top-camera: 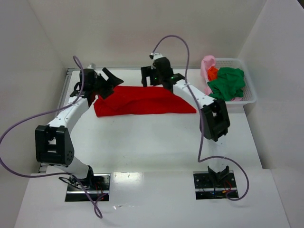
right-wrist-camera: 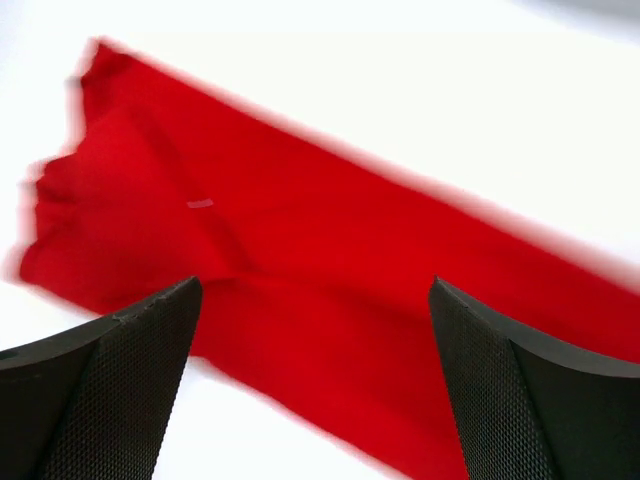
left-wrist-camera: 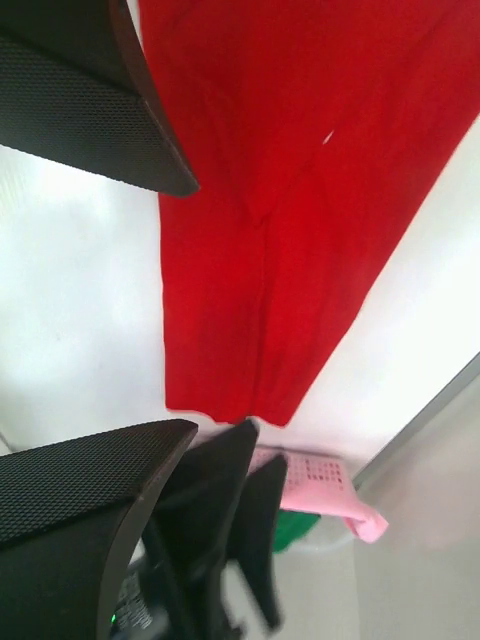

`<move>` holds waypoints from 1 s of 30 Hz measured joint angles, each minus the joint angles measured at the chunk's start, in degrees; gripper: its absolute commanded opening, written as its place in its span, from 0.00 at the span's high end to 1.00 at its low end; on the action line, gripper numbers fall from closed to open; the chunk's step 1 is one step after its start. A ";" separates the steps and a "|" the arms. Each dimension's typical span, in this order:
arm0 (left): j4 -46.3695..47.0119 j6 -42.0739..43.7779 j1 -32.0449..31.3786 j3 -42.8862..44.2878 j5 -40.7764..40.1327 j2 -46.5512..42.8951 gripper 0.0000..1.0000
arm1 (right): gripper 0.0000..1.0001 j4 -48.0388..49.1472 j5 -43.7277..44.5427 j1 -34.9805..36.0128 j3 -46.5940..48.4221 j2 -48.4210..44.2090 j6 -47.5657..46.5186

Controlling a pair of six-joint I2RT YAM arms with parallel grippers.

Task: Fold and stack the t-shirts
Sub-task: Fold the other side of the tshirt into a rectangle, then rotate the tshirt 90 degrees

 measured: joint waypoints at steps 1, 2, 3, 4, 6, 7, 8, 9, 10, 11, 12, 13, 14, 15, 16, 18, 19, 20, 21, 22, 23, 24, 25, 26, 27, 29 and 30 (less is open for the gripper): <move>0.55 -1.92 -1.18 -0.48 -1.01 -0.09 0.00 | 0.01 0.17 0.94 -1.31 -1.27 -2.19 -4.94; 1.01 -3.78 -1.99 -0.81 -1.97 0.00 0.00 | 0.01 0.15 1.81 -2.27 -2.86 -4.31 -9.33; 1.27 -5.57 -2.73 -1.05 -3.10 0.26 0.00 | 0.01 0.09 2.99 -2.93 -4.87 -6.60 -14.14; 1.49 -7.08 -3.30 -1.07 -4.24 0.57 0.00 | 0.01 0.37 4.39 -3.17 -6.93 -8.48 -18.43; 2.32 -9.33 -4.42 -1.07 -5.97 1.33 0.00 | 0.01 0.79 7.17 -2.84 -11.52 -11.63 -27.50; 2.56 -9.99 -4.90 -0.92 -6.58 1.81 0.00 | 0.01 0.92 8.17 -2.64 -13.42 -12.41 -30.77; 2.58 -10.82 -5.29 -0.48 -7.15 2.43 0.00 | 0.01 0.87 8.70 -2.64 -15.15 -12.83 -33.59; 2.69 -11.19 -5.57 0.07 -7.52 3.19 0.00 | 0.01 0.50 8.46 -2.69 -16.33 -12.83 -35.67; 2.97 -11.41 -5.77 0.50 -7.82 3.87 0.00 | 0.01 -0.13 7.69 -2.97 -17.33 -12.68 -37.51; 3.04 -11.50 -5.99 0.76 -8.00 4.35 0.00 | 0.01 -0.85 6.95 -3.56 -18.10 -12.48 -38.86; 3.06 -11.50 -6.12 0.87 -8.13 4.68 0.00 | 0.01 -1.36 6.45 -4.35 -18.64 -12.37 -39.91; 3.02 -11.50 -6.19 0.87 -8.28 4.85 0.00 | 0.01 -1.68 5.97 -5.31 -19.08 -12.28 -40.89; 2.95 -11.50 -6.19 0.87 -8.44 4.92 0.00 | 0.01 -2.01 5.95 -6.08 -19.23 -12.26 -41.70; 2.97 -11.45 -6.19 0.87 -8.63 4.92 0.00 | 0.01 -2.10 5.92 -6.80 -19.28 -12.11 -42.40; 2.97 -11.34 -6.19 0.94 -8.81 4.92 0.00 | 0.01 -2.08 5.92 -7.54 -19.28 -11.96 -42.97; 2.99 -11.26 -6.19 1.22 -8.90 4.94 0.00 | 0.01 -2.05 5.64 -8.70 -19.28 -11.28 -43.76; 2.97 -11.23 -6.16 1.36 -8.90 4.94 0.00 | 0.01 -2.25 5.29 -9.14 -19.17 -10.56 -43.93; 2.97 -11.23 -6.16 1.51 -8.90 4.94 0.00 | 0.01 -2.58 4.66 -9.60 -18.88 -9.73 -44.09; 2.99 -11.23 -6.16 1.66 -8.87 4.94 0.00 | 0.01 -2.89 3.80 -10.10 -18.53 -8.59 -44.17; 2.99 -11.23 -6.16 1.75 -8.85 4.94 0.00 | 0.01 -3.50 2.75 -10.54 -18.18 -7.37 -44.24; 3.02 -11.21 -6.16 1.75 -8.85 4.94 0.00 | 0.01 -3.91 1.73 -10.82 -18.10 -6.34 -44.28; 2.99 -11.17 -6.16 1.75 -8.85 4.94 0.00 | 0.01 -4.57 0.59 -11.17 -18.10 -5.40 -44.30; 2.97 -11.13 -6.16 1.75 -8.85 4.96 0.00 | 0.01 -5.35 -0.59 -11.47 -18.10 -4.68 -44.30; 2.97 -11.10 -6.16 1.75 -8.85 5.03 0.00 | 0.01 -6.10 -1.73 -11.69 -18.12 -4.11 -44.28; 2.99 -11.08 -6.16 1.75 -8.85 5.05 0.00 | 0.01 -6.60 -2.56 -11.85 -18.12 -3.78 -44.28; 2.97 -11.08 -6.16 1.75 -8.85 5.16 0.00 | 0.01 -7.08 -3.87 -12.02 -18.10 -3.43 -44.33; 2.97 -11.04 -6.16 1.75 -8.85 5.27 0.00 | 0.01 -7.17 -4.42 -12.11 -17.97 -3.21 -44.35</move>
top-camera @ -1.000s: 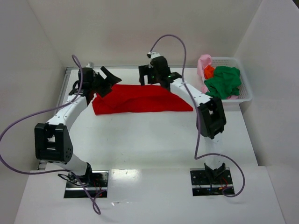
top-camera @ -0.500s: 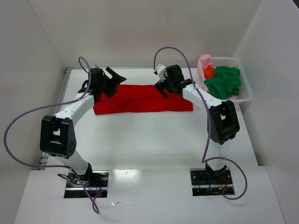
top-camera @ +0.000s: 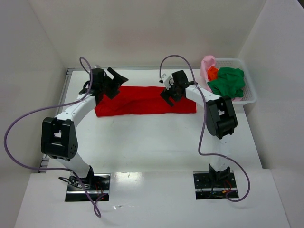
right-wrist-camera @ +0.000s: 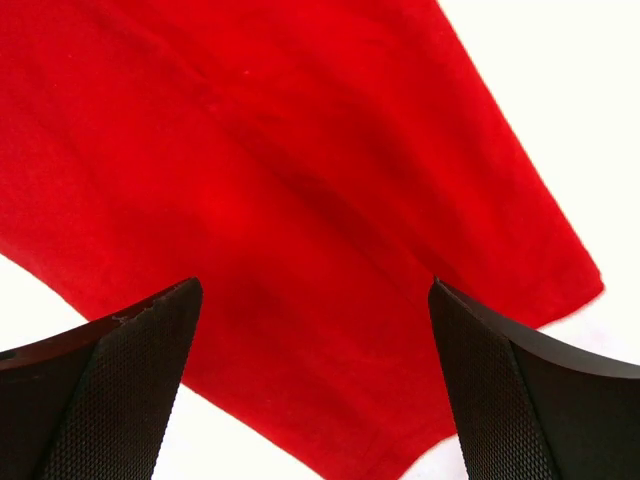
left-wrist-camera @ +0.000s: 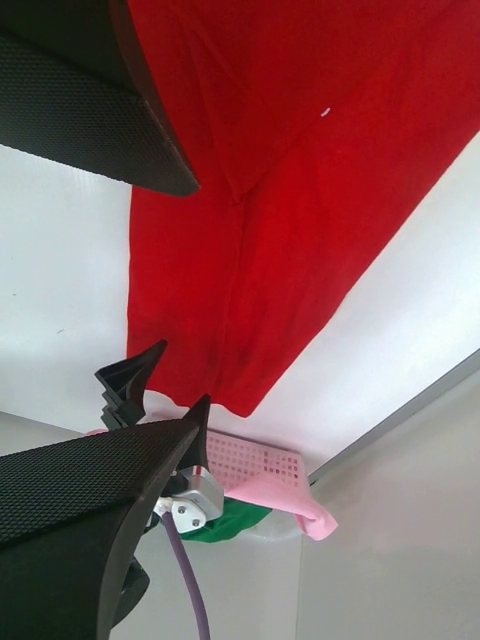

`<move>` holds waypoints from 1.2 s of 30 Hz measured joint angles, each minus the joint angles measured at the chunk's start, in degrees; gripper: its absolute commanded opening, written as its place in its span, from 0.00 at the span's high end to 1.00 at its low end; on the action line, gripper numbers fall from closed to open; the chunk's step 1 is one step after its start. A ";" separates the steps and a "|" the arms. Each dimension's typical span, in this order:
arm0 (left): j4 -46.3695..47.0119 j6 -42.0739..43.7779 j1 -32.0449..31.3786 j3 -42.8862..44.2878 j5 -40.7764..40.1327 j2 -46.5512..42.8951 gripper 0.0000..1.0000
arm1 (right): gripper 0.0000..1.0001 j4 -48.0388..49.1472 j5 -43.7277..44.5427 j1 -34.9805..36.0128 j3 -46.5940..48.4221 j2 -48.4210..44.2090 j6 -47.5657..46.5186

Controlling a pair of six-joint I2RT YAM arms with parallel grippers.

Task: Fold and stack the t-shirts
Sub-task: Rotate the tshirt 90 degrees

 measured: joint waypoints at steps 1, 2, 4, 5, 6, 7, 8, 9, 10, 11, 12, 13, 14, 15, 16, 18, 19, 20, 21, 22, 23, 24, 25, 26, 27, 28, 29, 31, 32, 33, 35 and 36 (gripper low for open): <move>-0.02 0.02 0.00 0.00 0.00 0.11 0.00 | 0.01 -0.04 -0.44 -0.04 0.24 0.35 -0.07; -0.02 0.02 0.00 0.07 0.00 0.33 0.00 | 0.01 -0.15 -0.92 -0.02 0.66 0.96 -0.13; -0.11 0.17 0.00 0.13 0.00 0.66 0.00 | 0.01 -1.01 -1.64 -0.04 2.03 2.60 -0.17; -0.31 0.20 0.00 0.13 0.00 0.72 0.00 | 0.01 -1.42 -1.77 -0.02 3.02 3.80 -0.24; -0.50 0.22 0.00 0.13 0.00 0.72 0.00 | 0.01 -1.55 -1.88 -0.02 3.80 4.98 -0.28; -0.57 0.22 0.00 0.13 0.00 0.72 0.00 | 0.01 -1.88 -1.95 -0.04 4.66 6.14 -0.35; -0.61 0.22 0.00 0.22 0.00 0.72 0.00 | 0.01 -2.23 -2.43 -0.04 5.51 7.10 -0.42; -0.63 0.22 0.00 0.26 0.00 0.72 0.00 | 0.01 -2.64 -2.29 -0.07 6.40 7.45 -0.57; -0.85 0.22 0.00 0.39 0.00 0.72 0.00 | 0.01 -3.15 -2.36 -0.13 7.41 7.89 -0.61; -0.98 0.26 0.00 0.52 0.00 0.72 0.00 | 0.01 -3.58 -2.38 -0.13 8.33 8.44 -0.66; -1.14 0.33 0.00 0.76 0.00 0.72 0.00 | 0.01 -4.09 -2.36 -0.13 9.31 9.11 -0.76; -1.14 0.42 0.00 0.90 0.00 0.72 0.00 | 0.01 -4.42 -2.54 -0.13 10.10 9.86 -0.72; -1.25 0.44 0.00 1.09 0.00 0.72 0.00 | 0.01 -4.85 -2.69 -0.13 10.88 10.29 -0.79; -1.29 0.46 0.00 1.29 0.00 0.72 0.00 | 0.01 -5.14 -2.73 -0.11 11.39 10.58 -0.81; -1.38 0.46 0.00 1.51 0.00 0.72 0.00 | 0.01 -5.27 -2.73 -0.04 11.52 10.64 -0.81; -1.55 0.83 0.00 1.99 0.00 0.72 0.00 | 0.01 -5.44 -2.49 0.26 11.50 10.64 -0.83; -1.55 1.25 0.00 2.16 0.00 0.72 0.00 | 0.01 -5.44 -2.21 0.55 11.50 10.64 -0.83; -1.53 1.42 0.00 2.29 0.00 0.72 0.00 | 0.01 -5.40 -1.90 0.90 11.47 10.64 -0.87; -1.55 1.51 0.00 2.36 0.00 0.72 0.00 | 0.01 -5.38 -1.66 1.33 11.45 10.64 -0.94; -1.57 1.55 0.04 2.36 0.00 0.72 0.00 | 0.01 -5.40 -1.46 1.81 11.45 10.64 -0.98; -1.66 1.55 0.17 2.36 0.00 0.72 0.00 | 0.01 -5.42 -1.27 2.38 11.45 10.58 -0.98; -1.75 1.55 0.20 2.36 0.00 0.72 0.00 | 0.01 -5.49 -1.16 3.04 11.45 10.56 -0.94; -1.77 1.55 0.22 2.36 0.00 0.70 0.00 | 0.01 -5.60 -1.09 3.76 11.45 10.54 -0.92; -1.77 1.57 0.31 2.36 0.00 0.61 0.00 | 0.01 -5.70 -1.03 4.59 11.41 10.51 -0.85; -1.81 1.57 0.39 2.34 0.00 0.48 0.00 | 0.01 -5.70 -0.94 5.46 11.21 10.32 -0.76; -1.92 1.57 0.52 2.32 0.00 0.22 0.00 | 0.01 -5.75 -0.85 6.56 10.67 10.01 -0.52; -2.03 1.57 0.70 2.25 0.04 -0.17 0.00 | 0.01 -5.92 -0.74 7.41 10.29 9.66 -0.46; -2.21 1.60 1.18 1.90 0.07 -1.49 0.00 | 0.01 -6.08 -0.70 9.46 8.92 8.76 0.33; -2.14 1.60 1.46 1.49 0.07 -2.47 0.00 | 0.01 -6.27 -0.79 10.54 8.02 8.17 0.83; -2.21 1.60 1.70 1.05 0.04 -3.48 0.00 | 0.01 -6.36 -1.05 11.47 7.06 7.63 1.27; -2.32 1.62 2.29 0.20 -0.09 -5.66 0.00 | 0.01 -6.51 -1.64 13.18 4.96 6.27 2.60; -2.51 1.62 2.47 -0.13 -0.28 -6.56 0.00 | 0.01 -6.58 -1.90 13.90 3.98 5.70 3.21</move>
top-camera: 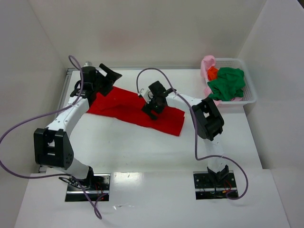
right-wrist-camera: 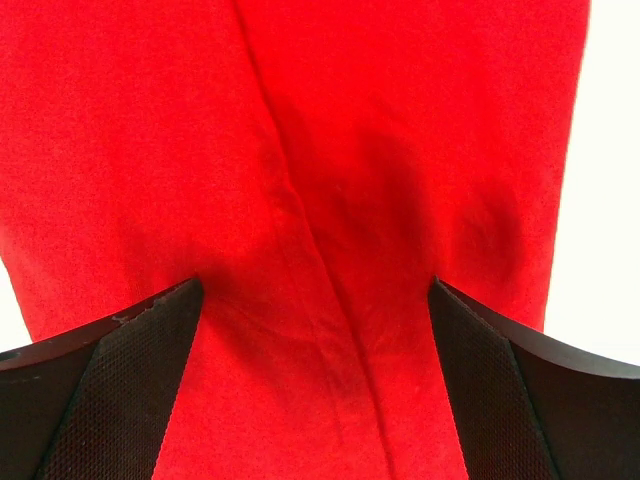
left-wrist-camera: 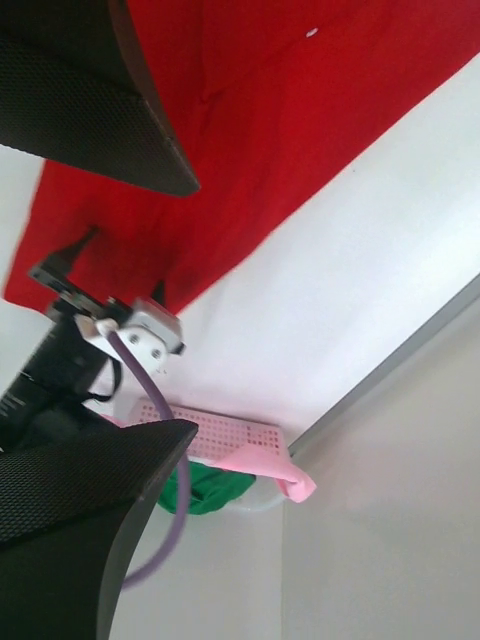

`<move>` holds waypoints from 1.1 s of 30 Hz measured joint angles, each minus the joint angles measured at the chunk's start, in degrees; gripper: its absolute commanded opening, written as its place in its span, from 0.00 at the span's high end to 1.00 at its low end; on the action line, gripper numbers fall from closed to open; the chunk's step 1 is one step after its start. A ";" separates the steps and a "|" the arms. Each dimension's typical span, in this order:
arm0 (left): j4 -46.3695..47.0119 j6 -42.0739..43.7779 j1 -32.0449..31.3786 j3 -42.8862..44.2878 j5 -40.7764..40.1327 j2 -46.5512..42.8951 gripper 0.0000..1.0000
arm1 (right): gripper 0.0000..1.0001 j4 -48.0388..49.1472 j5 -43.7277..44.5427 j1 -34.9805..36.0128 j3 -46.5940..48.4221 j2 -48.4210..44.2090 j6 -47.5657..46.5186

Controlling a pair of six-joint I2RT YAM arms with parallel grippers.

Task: Fold and stack the t-shirts
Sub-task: Rotate the tshirt 90 degrees

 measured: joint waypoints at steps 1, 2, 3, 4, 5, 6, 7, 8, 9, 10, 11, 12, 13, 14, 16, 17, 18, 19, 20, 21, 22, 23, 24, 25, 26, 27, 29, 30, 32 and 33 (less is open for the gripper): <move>-0.02 0.02 0.13 -0.46 -0.37 -0.85 0.00 | 0.01 0.00 -0.28 0.72 -1.09 -0.70 0.79; -0.26 0.02 0.35 -0.94 -0.92 -1.73 0.00 | 0.01 0.00 -0.70 1.44 -2.16 -1.38 1.64; -0.50 0.00 0.57 -1.44 -1.57 -2.47 0.00 | 0.01 -0.02 -1.22 2.01 -3.15 -1.90 2.25; -0.57 -0.02 0.83 -2.23 -2.19 -3.26 0.00 | 0.01 -0.02 -2.01 2.71 -4.13 -2.49 3.04; -0.66 -0.09 1.16 -3.17 -2.78 -4.07 0.00 | 0.01 0.00 -2.62 3.28 -4.90 -2.95 3.74; -0.92 -0.13 1.55 -4.02 -3.39 -4.68 0.00 | 0.01 0.02 -3.06 3.91 -5.62 -3.43 4.24; -1.46 -0.15 2.23 -4.76 -4.07 -5.16 0.00 | 0.01 0.02 -3.54 4.61 -6.16 -3.82 4.81; -1.88 -0.15 2.93 -5.27 -4.68 -5.38 0.00 | 0.01 0.02 -4.09 5.27 -6.38 -4.09 5.35; -2.25 -0.15 3.54 -5.62 -5.33 -5.44 0.00 | 0.01 0.11 -4.63 6.16 -6.54 -4.22 5.97; -2.56 -0.15 4.13 -5.99 -5.88 -5.46 0.00 | 0.01 0.13 -4.90 7.08 -6.56 -4.26 6.47; -2.82 -0.15 4.83 -6.40 -6.45 -5.46 0.00 | 0.01 0.20 -5.14 8.09 -6.56 -4.26 6.95; -3.08 -0.15 5.42 -6.86 -6.80 -5.46 0.00 | 0.01 0.22 -5.38 9.27 -6.51 -4.26 7.50; -3.15 -0.20 5.95 -7.45 -7.39 -5.51 0.00 | 0.01 0.28 -5.64 10.54 -6.51 -4.26 8.13; -3.26 -0.22 6.32 -7.96 -7.69 -5.53 0.00 | 0.01 0.28 -5.86 11.65 -6.43 -4.20 8.57; -3.80 -0.26 6.80 -8.48 -8.24 -5.51 0.00 | 0.01 0.31 -6.23 13.77 -5.88 -3.78 9.90; -4.09 -0.26 6.88 -8.55 -8.52 -5.49 0.00 | 0.01 0.44 -6.27 14.53 -5.49 -3.52 10.51; -4.20 -0.24 7.04 -8.55 -8.70 -5.44 0.00 | 0.01 0.79 -6.51 15.13 -5.27 -3.37 11.17; -4.15 -0.22 7.30 -8.55 -8.76 -5.31 0.00 | 0.01 1.11 -6.75 15.56 -5.27 -3.30 11.67; -4.15 -0.22 7.43 -8.55 -8.76 -5.03 0.00 | 0.01 1.31 -6.99 15.89 -5.29 -3.30 12.22; -4.15 -0.22 7.67 -8.55 -8.81 -4.70 0.00 | 0.01 1.49 -6.95 16.13 -5.29 -3.30 12.79; -4.15 -0.22 8.02 -8.55 -8.83 -4.15 0.00 | 0.01 1.68 -6.93 16.28 -5.31 -3.30 13.46; -4.15 -0.22 8.39 -8.55 -8.87 -3.50 0.00 | 0.01 1.88 -6.88 16.28 -5.35 -3.32 14.19; -4.13 -0.22 8.83 -8.55 -8.92 -2.82 0.00 | 0.01 2.25 -6.93 16.26 -5.53 -3.43 15.02; -4.17 -0.22 9.25 -8.57 -8.96 -2.05 0.00 | 0.01 2.91 -6.99 16.24 -6.08 -3.72 15.98; -4.22 -0.22 9.62 -8.63 -9.05 -1.33 0.00 | 0.01 3.61 -7.06 16.22 -6.75 -4.22 17.14; -4.26 -0.20 10.01 -8.68 -9.11 -0.66 0.00 | 0.01 4.42 -7.39 16.22 -7.74 -4.83 18.49; -4.28 -0.15 10.67 -8.68 -9.11 0.83 0.00 | 0.01 6.32 -8.44 16.22 -10.32 -6.45 21.86; -4.26 -0.07 10.84 -8.68 -9.09 1.62 0.00 | 0.01 7.28 -9.11 16.22 -11.58 -7.28 23.87; -4.28 0.11 11.23 -8.66 -9.07 3.50 0.00 | 0.01 8.74 -10.60 16.26 -13.57 -8.52 27.32; -4.31 0.20 11.39 -8.55 -9.01 4.52 0.00 | 0.01 9.22 -11.15 16.28 -14.21 -8.90 28.89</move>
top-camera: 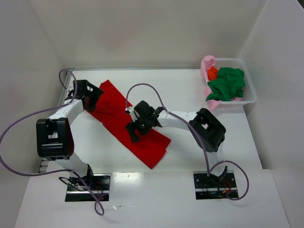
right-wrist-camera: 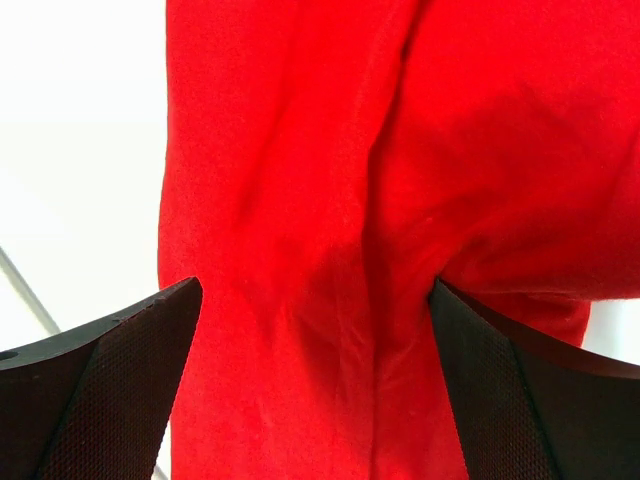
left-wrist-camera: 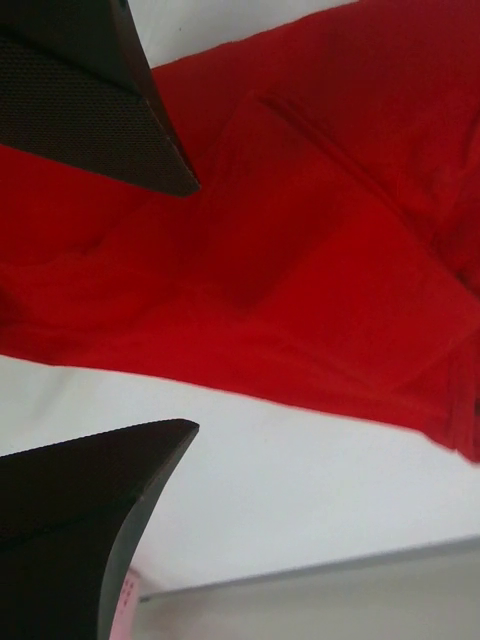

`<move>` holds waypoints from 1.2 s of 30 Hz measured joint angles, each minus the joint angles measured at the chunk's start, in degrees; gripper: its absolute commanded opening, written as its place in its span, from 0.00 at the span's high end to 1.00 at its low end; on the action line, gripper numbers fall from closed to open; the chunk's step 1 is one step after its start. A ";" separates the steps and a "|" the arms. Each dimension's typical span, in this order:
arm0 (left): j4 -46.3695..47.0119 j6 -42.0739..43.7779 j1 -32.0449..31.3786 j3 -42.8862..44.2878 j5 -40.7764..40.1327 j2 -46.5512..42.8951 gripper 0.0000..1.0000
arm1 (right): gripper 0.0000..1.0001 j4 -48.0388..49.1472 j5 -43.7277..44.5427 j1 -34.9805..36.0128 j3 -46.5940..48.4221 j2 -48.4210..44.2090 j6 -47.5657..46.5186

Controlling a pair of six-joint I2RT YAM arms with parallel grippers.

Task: Fold and stack the t-shirts
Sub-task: Rotate the tshirt 90 degrees

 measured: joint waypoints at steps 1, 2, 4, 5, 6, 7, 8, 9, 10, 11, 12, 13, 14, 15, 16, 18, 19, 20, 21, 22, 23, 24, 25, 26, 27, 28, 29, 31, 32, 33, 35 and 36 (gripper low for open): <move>-0.04 0.13 0.07 0.15 0.04 1.03 0.00 | 0.01 0.42 -0.35 0.07 -0.48 -0.26 1.20; -0.09 0.33 0.11 0.31 0.13 2.05 0.00 | 0.01 0.57 -0.48 0.22 -0.63 -0.37 2.38; -0.15 1.09 0.17 0.61 0.31 3.93 0.00 | 0.01 0.92 -0.28 0.70 -0.92 -0.46 3.98; -0.31 1.33 0.22 0.83 0.37 4.81 0.00 | 0.01 0.92 -0.11 1.07 -0.98 -0.55 4.61; -0.39 1.46 0.22 1.11 0.37 5.55 0.00 | 0.01 1.11 -0.07 1.49 -1.16 -0.57 5.14; -0.42 1.64 0.20 1.51 0.42 6.36 0.00 | 0.01 1.53 0.13 2.03 -1.57 -0.79 5.57; -0.44 1.77 0.22 1.95 0.39 7.13 0.00 | 0.01 1.86 0.20 2.47 -2.12 -1.14 6.05; -0.44 2.05 0.22 2.47 0.37 7.85 0.00 | 0.01 2.36 0.33 2.97 -2.89 -1.55 6.47; -0.44 2.54 0.22 2.97 0.39 8.50 0.00 | 0.01 2.95 0.31 3.32 -3.69 -2.08 6.91; -0.42 2.78 0.22 3.50 0.35 9.22 0.00 | 0.01 3.48 0.31 3.67 -4.61 -2.60 7.52; -0.44 2.95 0.22 3.89 0.33 9.73 0.00 | 0.01 3.82 0.28 3.91 -5.40 -3.17 7.96; -0.44 3.08 0.22 4.28 0.33 10.29 0.00 | 0.01 4.11 0.28 4.09 -6.12 -3.65 8.37; -0.48 3.15 0.22 4.66 0.31 10.86 0.00 | 0.01 4.31 0.26 4.15 -6.69 -4.07 8.85; -0.42 3.28 0.22 5.09 0.31 11.50 0.00 | 0.01 4.46 0.24 4.17 -7.17 -4.39 9.22; -0.52 3.96 0.22 5.66 0.26 12.22 0.00 | 0.01 4.68 0.24 4.17 -7.54 -4.63 9.64; -0.52 4.50 0.22 6.86 0.13 13.99 0.00 | 0.01 4.94 0.22 4.17 -7.85 -4.83 10.27; -0.55 4.87 0.22 7.56 0.09 14.99 0.00 | 0.01 5.11 0.22 4.17 -7.89 -4.83 10.49; -0.57 5.51 0.22 8.15 0.07 15.91 0.00 | 0.01 5.18 0.24 4.17 -7.93 -4.83 10.67; -0.66 5.84 0.22 8.79 0.09 16.87 0.00 | 0.01 5.27 0.24 4.17 -7.96 -4.85 10.75; -1.03 6.08 0.22 9.60 0.15 17.70 0.00 | 0.01 5.29 0.24 4.17 -7.96 -4.85 10.86; -1.38 6.29 0.20 10.40 0.15 18.03 0.00 | 0.01 5.33 0.24 4.17 -7.98 -4.87 10.88; -1.42 7.06 0.20 11.26 0.15 18.56 0.00 | 0.01 5.35 0.24 4.17 -7.98 -4.85 10.91; -1.46 7.37 0.20 12.07 0.15 19.26 0.00 | 0.01 5.35 0.24 4.17 -7.98 -4.85 10.88; -1.79 7.56 0.22 13.00 0.26 19.93 0.00 | 0.01 5.35 0.26 4.17 -7.98 -4.85 10.88; -2.08 7.89 0.20 13.90 0.37 20.52 0.00 | 0.01 5.35 0.28 4.17 -7.98 -4.85 10.86; -2.32 8.63 0.17 14.71 0.39 21.16 0.00 | 0.01 5.35 0.33 4.17 -7.98 -4.87 10.86; -2.64 9.07 0.13 15.74 0.42 21.88 0.00 | 0.01 5.35 0.37 4.20 -7.98 -4.85 10.78; -3.89 10.27 -0.48 18.51 0.35 23.61 0.00 | 0.01 5.35 0.63 4.20 -7.98 -4.85 10.58; -4.44 10.78 -0.83 20.26 0.35 24.74 0.00 | 0.01 5.38 0.87 4.22 -7.98 -4.87 10.45; -4.81 11.74 -1.20 21.84 0.39 25.81 0.00 | 0.01 5.40 1.16 4.22 -7.98 -4.87 10.40; -5.33 13.07 -2.25 24.72 0.68 27.76 0.00 | 0.01 5.51 2.03 4.28 -7.98 -4.87 10.16; -5.29 13.62 -2.80 25.83 1.11 28.55 0.00 | 0.01 5.55 2.47 4.31 -7.98 -4.92 10.03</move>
